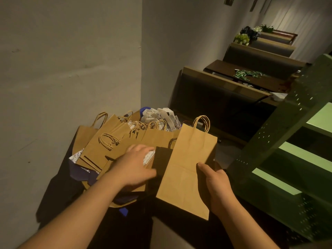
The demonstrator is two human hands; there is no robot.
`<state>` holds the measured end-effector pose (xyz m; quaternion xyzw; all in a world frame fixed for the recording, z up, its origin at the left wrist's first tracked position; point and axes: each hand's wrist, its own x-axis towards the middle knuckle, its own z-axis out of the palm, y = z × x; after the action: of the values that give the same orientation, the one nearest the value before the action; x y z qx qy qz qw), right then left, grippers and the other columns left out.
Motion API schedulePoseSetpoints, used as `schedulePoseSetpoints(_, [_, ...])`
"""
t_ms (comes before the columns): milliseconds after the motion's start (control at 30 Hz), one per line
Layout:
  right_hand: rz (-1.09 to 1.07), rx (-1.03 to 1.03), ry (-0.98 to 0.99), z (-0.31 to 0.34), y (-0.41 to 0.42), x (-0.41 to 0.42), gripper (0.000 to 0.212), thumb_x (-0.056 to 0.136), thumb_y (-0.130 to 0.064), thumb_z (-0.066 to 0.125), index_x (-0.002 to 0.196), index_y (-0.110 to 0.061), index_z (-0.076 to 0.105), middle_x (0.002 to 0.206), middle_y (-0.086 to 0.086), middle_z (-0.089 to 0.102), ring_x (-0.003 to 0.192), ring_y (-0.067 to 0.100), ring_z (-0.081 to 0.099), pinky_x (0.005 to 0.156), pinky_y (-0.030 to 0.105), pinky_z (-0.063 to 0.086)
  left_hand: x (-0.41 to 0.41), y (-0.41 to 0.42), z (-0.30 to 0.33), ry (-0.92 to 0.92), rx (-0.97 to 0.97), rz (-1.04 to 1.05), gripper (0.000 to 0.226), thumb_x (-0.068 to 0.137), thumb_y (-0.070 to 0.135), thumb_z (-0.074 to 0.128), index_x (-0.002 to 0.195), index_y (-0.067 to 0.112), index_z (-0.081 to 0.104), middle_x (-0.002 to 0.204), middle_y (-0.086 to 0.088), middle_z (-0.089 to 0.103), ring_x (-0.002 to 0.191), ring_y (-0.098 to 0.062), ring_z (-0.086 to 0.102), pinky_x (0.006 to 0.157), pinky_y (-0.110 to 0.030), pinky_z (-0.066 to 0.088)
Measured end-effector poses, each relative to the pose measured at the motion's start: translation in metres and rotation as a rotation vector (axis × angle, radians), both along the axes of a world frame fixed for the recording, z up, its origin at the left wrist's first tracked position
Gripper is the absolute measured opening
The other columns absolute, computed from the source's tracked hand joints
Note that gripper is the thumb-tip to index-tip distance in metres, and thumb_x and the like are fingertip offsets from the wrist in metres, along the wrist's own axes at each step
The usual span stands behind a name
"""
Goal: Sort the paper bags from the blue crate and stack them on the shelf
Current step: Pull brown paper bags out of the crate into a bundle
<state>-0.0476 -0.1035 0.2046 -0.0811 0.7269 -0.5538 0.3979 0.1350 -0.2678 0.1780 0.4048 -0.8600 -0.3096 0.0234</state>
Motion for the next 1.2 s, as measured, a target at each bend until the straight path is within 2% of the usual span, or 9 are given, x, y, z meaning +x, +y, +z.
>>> schedulePoseSetpoints(67, [-0.018, 0.004, -0.003, -0.001, 0.0, -0.002, 0.03, 0.094, -0.03, 0.07, 0.092, -0.003, 0.057, 0.073, 0.013, 0.055, 0.064, 0.023, 0.053, 0.059, 0.033, 0.04, -0.009, 0.002, -0.003, -0.148, 0.059, -0.172, 0.096, 0.085, 0.037, 0.073, 0.161, 0.045, 0.015, 0.169, 0.021, 0.007, 0.158, -0.015, -0.005, 0.127, -0.055, 0.013])
schedulePoseSetpoints(167, [-0.045, 0.016, -0.017, -0.003, 0.0, -0.006, 0.029, 0.093, -0.029, 0.071, 0.092, -0.003, 0.058, 0.076, 0.013, 0.055, 0.066, 0.024, 0.053, 0.059, 0.033, 0.04, -0.019, 0.013, -0.015, -0.261, -0.011, -0.24, 0.097, 0.088, 0.014, 0.062, 0.165, 0.034, 0.007, 0.173, 0.013, -0.001, 0.159, -0.015, -0.009, 0.129, -0.049, -0.003])
schedulePoseSetpoints(400, [-0.081, 0.002, -0.055, -0.007, 0.002, -0.009, 0.029, 0.091, -0.029, 0.072, 0.1, -0.006, 0.057, 0.084, 0.014, 0.057, 0.074, 0.026, 0.055, 0.061, 0.033, 0.041, -0.015, 0.029, -0.021, -0.075, -0.23, -0.15, 0.07, 0.096, 0.02, 0.064, 0.157, 0.038, 0.034, 0.147, 0.016, 0.042, 0.143, -0.009, 0.03, 0.122, -0.042, 0.029])
schedulePoseSetpoints(533, [-0.11, -0.028, -0.044, -0.001, 0.004, -0.005, 0.027, 0.093, -0.03, 0.07, 0.095, -0.008, 0.054, 0.084, 0.013, 0.054, 0.071, 0.023, 0.051, 0.06, 0.032, 0.04, -0.01, 0.017, 0.0, 0.192, -0.342, 0.022, 0.044, 0.097, 0.052, 0.046, 0.139, 0.046, 0.056, 0.107, 0.018, 0.048, 0.108, -0.006, 0.042, 0.094, -0.036, 0.048])
schedulePoseSetpoints(733, [-0.12, -0.039, -0.041, 0.002, 0.004, -0.001, 0.032, 0.092, -0.034, 0.071, 0.096, -0.007, 0.054, 0.081, 0.012, 0.051, 0.067, 0.021, 0.048, 0.06, 0.032, 0.037, 0.007, -0.008, 0.062, 0.672, -0.44, 0.554, 0.033, 0.103, 0.036, 0.058, 0.133, 0.026, 0.065, 0.082, 0.013, 0.063, 0.065, -0.01, 0.062, 0.057, -0.027, 0.052])
schedulePoseSetpoints(867, [-0.11, -0.026, -0.047, 0.002, 0.005, 0.003, 0.031, 0.093, -0.033, 0.07, 0.098, -0.006, 0.054, 0.084, 0.013, 0.052, 0.07, 0.022, 0.048, 0.061, 0.032, 0.038, 0.021, -0.023, 0.091, 1.207, 0.028, 0.951, 0.026, 0.097, 0.021, 0.069, 0.118, 0.028, 0.055, 0.111, 0.003, 0.062, 0.073, -0.011, 0.072, 0.062, -0.034, 0.063])
schedulePoseSetpoints(967, [-0.103, -0.018, -0.048, 0.003, 0.005, 0.005, 0.03, 0.093, -0.032, 0.069, 0.098, -0.006, 0.054, 0.085, 0.013, 0.052, 0.072, 0.022, 0.048, 0.062, 0.032, 0.038, 0.025, -0.02, 0.084, 1.361, 0.433, 1.074, 0.035, 0.096, 0.006, 0.068, 0.119, 0.024, 0.05, 0.123, -0.004, 0.051, 0.097, -0.027, 0.067, 0.067, -0.035, 0.065])
schedulePoseSetpoints(1067, [-0.096, -0.001, -0.036, 0.002, 0.004, 0.007, 0.031, 0.094, -0.033, 0.068, 0.1, -0.005, 0.054, 0.085, 0.013, 0.053, 0.071, 0.022, 0.049, 0.061, 0.032, 0.038, 0.021, 0.003, 0.056, 1.3, 0.633, 1.111, 0.057, 0.093, 0.001, 0.068, 0.136, 0.035, 0.05, 0.132, -0.003, 0.045, 0.098, -0.029, 0.065, 0.068, -0.038, 0.065])
schedulePoseSetpoints(1200, [-0.1, 0.012, -0.025, -0.003, 0.002, 0.007, 0.03, 0.096, -0.029, 0.065, 0.109, -0.003, 0.057, 0.086, 0.012, 0.055, 0.071, 0.021, 0.052, 0.06, 0.03, 0.038, 0.018, 0.026, 0.017, 0.904, 0.673, 1.018, 0.072, 0.095, 0.003, 0.067, 0.155, 0.032, 0.039, 0.158, -0.01, 0.039, 0.097, -0.028, 0.074, 0.073, -0.032, 0.064])
